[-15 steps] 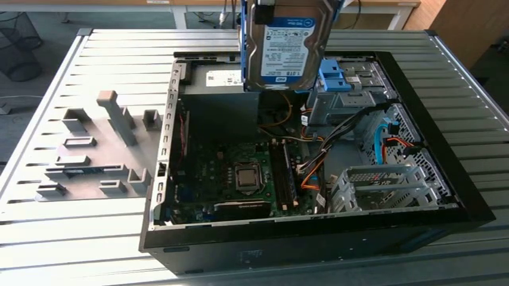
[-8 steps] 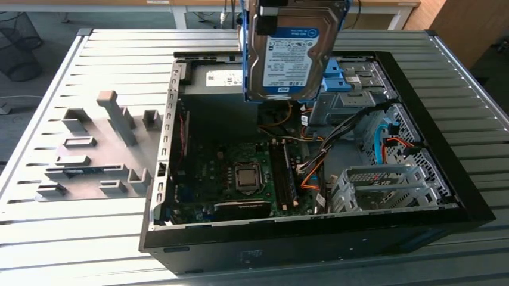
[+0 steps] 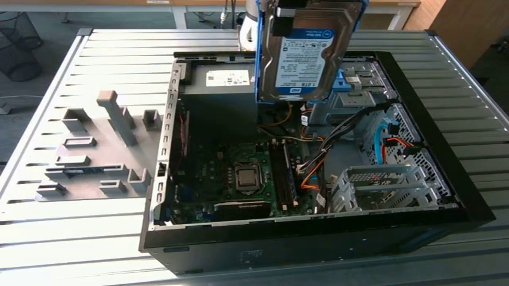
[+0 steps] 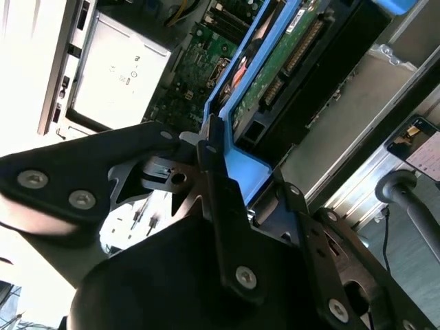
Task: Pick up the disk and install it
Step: 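Pick up the disk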
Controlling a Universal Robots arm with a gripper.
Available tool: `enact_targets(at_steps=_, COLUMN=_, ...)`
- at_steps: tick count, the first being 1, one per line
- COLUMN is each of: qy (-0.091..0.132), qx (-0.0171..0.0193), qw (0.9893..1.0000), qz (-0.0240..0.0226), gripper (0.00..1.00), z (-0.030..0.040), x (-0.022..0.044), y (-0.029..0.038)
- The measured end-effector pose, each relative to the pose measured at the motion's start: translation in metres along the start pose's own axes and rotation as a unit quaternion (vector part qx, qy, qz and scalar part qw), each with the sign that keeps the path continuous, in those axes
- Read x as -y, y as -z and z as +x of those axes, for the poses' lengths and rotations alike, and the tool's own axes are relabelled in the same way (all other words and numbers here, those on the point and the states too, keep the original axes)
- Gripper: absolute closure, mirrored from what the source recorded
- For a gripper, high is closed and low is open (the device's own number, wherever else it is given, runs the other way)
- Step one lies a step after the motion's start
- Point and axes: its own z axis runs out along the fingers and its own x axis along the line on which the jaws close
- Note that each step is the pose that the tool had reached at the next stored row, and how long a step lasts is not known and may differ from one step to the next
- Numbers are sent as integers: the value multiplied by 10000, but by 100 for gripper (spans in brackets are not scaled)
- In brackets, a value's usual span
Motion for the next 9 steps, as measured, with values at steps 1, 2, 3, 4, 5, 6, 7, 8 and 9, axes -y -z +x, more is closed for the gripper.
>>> enact_targets(at_steps=1, qy=-1, qx=0, qw=10000, qz=0, gripper=64, z=0, x=0, y=0)
enact_targets(at_steps=2, qy=-1, qx=0, qw=10000, qz=0, gripper=64, z=0, x=0, y=0)
enact_targets(at_steps=3, qy=0, qx=0, qw=10000, qz=0, gripper=64, z=-1, x=1, y=0)
enact_targets(at_steps=4, qy=0, qx=0, qw=10000, qz=0, gripper=64, z=-1, x=1, y=0)
enact_targets(at_steps=5, qy=0, qx=0, qw=10000, qz=0, gripper=64, z=-1, x=2, y=0)
enact_targets(at_steps=6, qy=0, qx=0, qw=10000, qz=0, gripper=64, z=-1, x=2, y=0)
enact_targets(at_steps=7, qy=0, qx=0, qw=10000, qz=0, gripper=64, z=-1, x=2, y=0)
enact_targets(at_steps=8, qy=0, qx=0, qw=10000, qz=0, gripper=64, z=-1, x=2, y=0)
enact_targets(at_steps=9, qy=0, qx=0, qw=10000, qz=0, gripper=64, z=-1, x=3, y=0)
